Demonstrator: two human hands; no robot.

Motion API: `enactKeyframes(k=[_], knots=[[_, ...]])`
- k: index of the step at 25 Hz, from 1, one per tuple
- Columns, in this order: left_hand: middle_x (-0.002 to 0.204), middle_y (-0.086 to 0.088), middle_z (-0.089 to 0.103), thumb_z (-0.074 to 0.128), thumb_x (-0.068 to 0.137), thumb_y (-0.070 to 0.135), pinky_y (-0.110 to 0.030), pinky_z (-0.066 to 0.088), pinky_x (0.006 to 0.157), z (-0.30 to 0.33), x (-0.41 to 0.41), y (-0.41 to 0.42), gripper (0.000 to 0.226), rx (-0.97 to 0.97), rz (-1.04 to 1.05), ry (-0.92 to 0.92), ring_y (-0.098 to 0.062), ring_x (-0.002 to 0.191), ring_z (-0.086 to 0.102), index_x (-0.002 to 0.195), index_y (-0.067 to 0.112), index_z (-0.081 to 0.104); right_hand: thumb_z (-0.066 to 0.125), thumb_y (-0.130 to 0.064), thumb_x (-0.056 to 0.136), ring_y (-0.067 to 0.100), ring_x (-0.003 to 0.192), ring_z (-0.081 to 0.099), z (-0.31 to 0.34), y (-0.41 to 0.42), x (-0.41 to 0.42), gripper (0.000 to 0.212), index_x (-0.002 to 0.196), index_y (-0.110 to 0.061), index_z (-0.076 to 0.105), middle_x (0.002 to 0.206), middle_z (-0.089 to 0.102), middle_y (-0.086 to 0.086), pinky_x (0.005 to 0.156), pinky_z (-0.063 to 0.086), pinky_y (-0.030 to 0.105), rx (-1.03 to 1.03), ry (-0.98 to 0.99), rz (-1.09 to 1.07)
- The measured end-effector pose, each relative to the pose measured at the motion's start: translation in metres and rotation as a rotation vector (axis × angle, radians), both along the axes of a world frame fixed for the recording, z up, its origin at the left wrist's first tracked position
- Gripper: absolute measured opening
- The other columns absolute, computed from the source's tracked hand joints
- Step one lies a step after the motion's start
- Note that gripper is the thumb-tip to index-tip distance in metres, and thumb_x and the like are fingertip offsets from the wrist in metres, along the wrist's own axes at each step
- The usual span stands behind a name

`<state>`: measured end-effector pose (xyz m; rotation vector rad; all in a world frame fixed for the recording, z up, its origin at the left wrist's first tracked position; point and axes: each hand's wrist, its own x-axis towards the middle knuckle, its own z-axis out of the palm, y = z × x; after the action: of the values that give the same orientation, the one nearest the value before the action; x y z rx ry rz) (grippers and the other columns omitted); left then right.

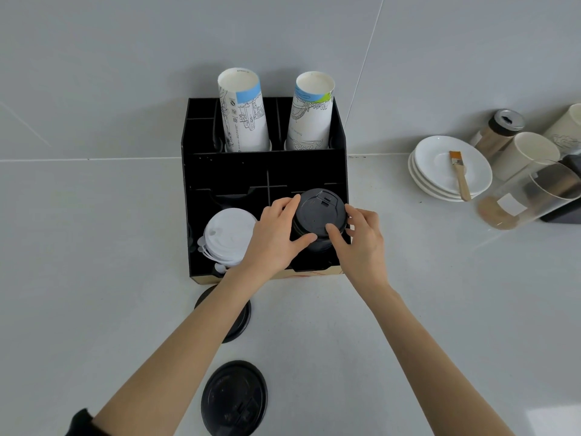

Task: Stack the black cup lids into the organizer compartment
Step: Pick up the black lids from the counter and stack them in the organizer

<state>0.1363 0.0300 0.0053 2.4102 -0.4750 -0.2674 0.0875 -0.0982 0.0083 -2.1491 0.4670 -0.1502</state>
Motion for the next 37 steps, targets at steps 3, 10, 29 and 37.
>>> enactKeyframes(k=[3,10,29,37], knots=[[0.144,-0.007,0.031,0.06,0.082,0.03,-0.042,0.037,0.105,0.003,0.002,0.002,0.072,-0.007,-0.013,0.029,-0.027,0.126,0.036,0.139,0.014,0.02,0.056,-0.022,0.086,0.025,0.11,0.05,0.002,-0.002,0.001,0.048,0.129,-0.008,0.041,0.126,0.043,0.01,0.099,0.044,0.037,-0.018,0.016,0.015],[0.146,-0.008,0.029,0.059,0.083,0.029,-0.044,0.037,0.105,0.009,-0.003,0.013,0.072,-0.043,-0.011,0.059,-0.027,0.127,0.038,0.14,0.015,0.017,0.051,-0.028,0.088,0.025,0.118,0.045,0.012,-0.003,-0.005,0.05,0.133,-0.013,0.035,0.131,0.04,0.01,0.095,0.041,0.036,-0.135,0.049,0.022],[0.099,-0.002,0.063,0.058,0.083,0.013,-0.015,0.043,0.079,-0.01,-0.069,0.145,0.019,-0.112,0.172,0.164,-0.011,0.086,0.057,0.102,0.011,0.061,0.049,-0.017,0.088,0.018,0.096,0.059,-0.025,0.084,-0.061,0.026,0.112,-0.013,0.057,0.11,0.061,0.008,0.087,0.05,0.036,-0.065,0.197,0.341],[0.114,-0.014,0.055,0.061,0.081,0.017,-0.025,0.039,0.086,-0.05,-0.078,0.156,0.035,-0.017,0.318,0.262,-0.024,0.099,0.056,0.115,0.009,0.054,0.05,-0.028,0.088,0.027,0.111,0.054,-0.046,0.113,-0.067,0.042,0.127,-0.011,0.046,0.126,0.048,0.012,0.095,0.045,0.037,-0.101,0.427,0.412]])
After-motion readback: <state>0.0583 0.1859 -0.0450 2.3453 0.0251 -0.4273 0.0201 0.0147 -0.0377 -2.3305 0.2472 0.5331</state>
